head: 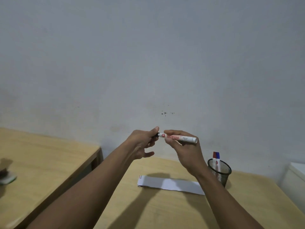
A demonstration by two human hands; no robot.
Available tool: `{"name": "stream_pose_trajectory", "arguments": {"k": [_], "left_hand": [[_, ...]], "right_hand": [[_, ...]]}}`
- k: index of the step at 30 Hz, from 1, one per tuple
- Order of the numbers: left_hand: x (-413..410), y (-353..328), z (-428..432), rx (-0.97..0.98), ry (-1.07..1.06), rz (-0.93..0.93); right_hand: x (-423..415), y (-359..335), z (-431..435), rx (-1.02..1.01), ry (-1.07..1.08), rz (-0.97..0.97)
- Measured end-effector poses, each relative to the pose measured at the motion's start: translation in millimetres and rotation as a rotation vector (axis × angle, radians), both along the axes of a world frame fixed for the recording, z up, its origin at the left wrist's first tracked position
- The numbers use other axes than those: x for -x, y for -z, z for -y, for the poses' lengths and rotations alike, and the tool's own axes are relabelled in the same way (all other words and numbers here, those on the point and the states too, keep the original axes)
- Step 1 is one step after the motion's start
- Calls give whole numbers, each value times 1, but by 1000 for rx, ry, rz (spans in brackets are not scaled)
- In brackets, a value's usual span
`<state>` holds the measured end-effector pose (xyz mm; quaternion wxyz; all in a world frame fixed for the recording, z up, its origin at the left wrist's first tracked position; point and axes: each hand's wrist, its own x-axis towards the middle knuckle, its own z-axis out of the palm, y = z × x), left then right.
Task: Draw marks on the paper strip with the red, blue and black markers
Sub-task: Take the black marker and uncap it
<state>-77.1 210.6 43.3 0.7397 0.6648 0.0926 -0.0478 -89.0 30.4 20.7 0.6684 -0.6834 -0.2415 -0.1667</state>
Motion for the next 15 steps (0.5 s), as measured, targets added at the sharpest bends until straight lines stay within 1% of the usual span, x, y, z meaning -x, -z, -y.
{"name": "stream_pose_trajectory", "arguments": {"k": [2, 4, 6, 7, 9, 10, 12, 15], "left_hand": [[-10, 12, -12, -3, -44, -10], [-21, 28, -25, -71, -118, 69], [-33, 50, -38, -236, -204, 239], [-38, 62, -44, -370, -230, 301], [-47, 87, -54, -689, -249, 304], [-50, 98, -57, -803, -249, 294], [-56, 119, -62, -934, -224, 302], [-66, 146, -68, -1013, -183, 318]], "right_hand": [[-10, 14, -7, -73, 26, -45], [-20, 29, -12, -113, 27, -80], [-30, 43, -15, -149, 21, -142], [-35, 50, -17, -162, 22, -176], [-43, 66, -21, -175, 20, -242], [-46, 74, -23, -170, 15, -269], [-51, 90, -27, -124, 0, -311], [-58, 110, -32, -54, -23, -371]]}}
